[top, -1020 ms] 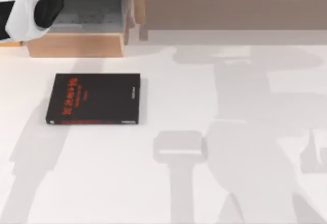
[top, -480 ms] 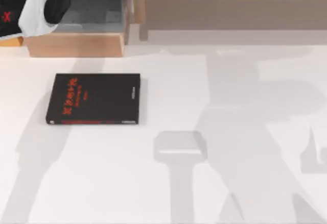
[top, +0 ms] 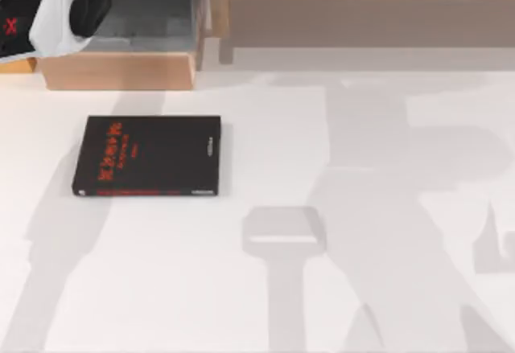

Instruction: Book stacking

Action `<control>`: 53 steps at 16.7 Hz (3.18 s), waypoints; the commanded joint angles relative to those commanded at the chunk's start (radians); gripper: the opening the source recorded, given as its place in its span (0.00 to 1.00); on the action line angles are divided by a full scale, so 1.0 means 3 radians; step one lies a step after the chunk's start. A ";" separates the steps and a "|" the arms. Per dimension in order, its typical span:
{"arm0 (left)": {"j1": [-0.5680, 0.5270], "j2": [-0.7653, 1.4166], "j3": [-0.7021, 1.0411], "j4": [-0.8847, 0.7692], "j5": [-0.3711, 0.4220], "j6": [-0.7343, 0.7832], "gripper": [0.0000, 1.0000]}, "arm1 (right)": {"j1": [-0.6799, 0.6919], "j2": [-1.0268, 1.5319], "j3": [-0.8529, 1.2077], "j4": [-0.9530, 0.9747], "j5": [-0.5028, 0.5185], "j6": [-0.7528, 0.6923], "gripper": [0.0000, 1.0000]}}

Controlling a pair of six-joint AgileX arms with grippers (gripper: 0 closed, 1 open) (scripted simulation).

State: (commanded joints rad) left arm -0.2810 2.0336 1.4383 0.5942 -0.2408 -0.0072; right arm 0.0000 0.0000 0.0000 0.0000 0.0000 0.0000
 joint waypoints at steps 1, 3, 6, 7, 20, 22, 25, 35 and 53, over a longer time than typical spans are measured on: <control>0.0000 0.0000 0.0000 0.0000 0.0000 0.0000 0.32 | 0.0000 0.0000 0.0000 0.0000 0.0000 0.0000 1.00; 0.0000 0.0000 0.0000 0.0000 0.0000 0.0000 0.17 | 0.0000 0.0000 0.0000 0.0000 0.0000 0.0000 1.00; 0.0000 0.0000 0.0000 0.0000 0.0000 0.0000 0.00 | 0.0000 0.0000 0.0000 0.0000 0.0000 0.0000 1.00; 0.0000 0.0000 0.0000 0.0000 0.0000 0.0000 0.00 | 0.0000 0.0000 0.0000 0.0000 0.0000 0.0000 1.00; 0.0072 0.0025 -0.0139 -0.0084 -0.0349 0.0007 0.00 | 0.0000 0.0000 0.0000 0.0000 0.0000 0.0000 1.00; 0.0103 -0.0074 -0.0184 -0.0067 -0.0422 0.0014 0.00 | 0.0000 0.0000 0.0000 0.0000 0.0000 0.0000 1.00; 0.0128 -0.0288 -0.0193 -0.0016 -0.0341 -0.0007 0.00 | 0.0000 0.0000 0.0000 0.0000 0.0000 0.0000 1.00; -0.0008 -0.0173 -0.0108 -0.0063 -0.0030 0.0012 0.00 | 0.0000 0.0000 0.0000 0.0000 0.0000 0.0000 1.00; -0.0548 -0.1907 -0.2618 -0.0274 -0.0737 0.3737 0.00 | 0.0000 0.0000 0.0000 0.0000 0.0000 0.0000 1.00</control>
State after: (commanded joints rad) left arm -0.4453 1.4613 0.6530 0.5119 -0.4618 1.1138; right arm 0.0000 0.0000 0.0000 0.0000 0.0000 0.0000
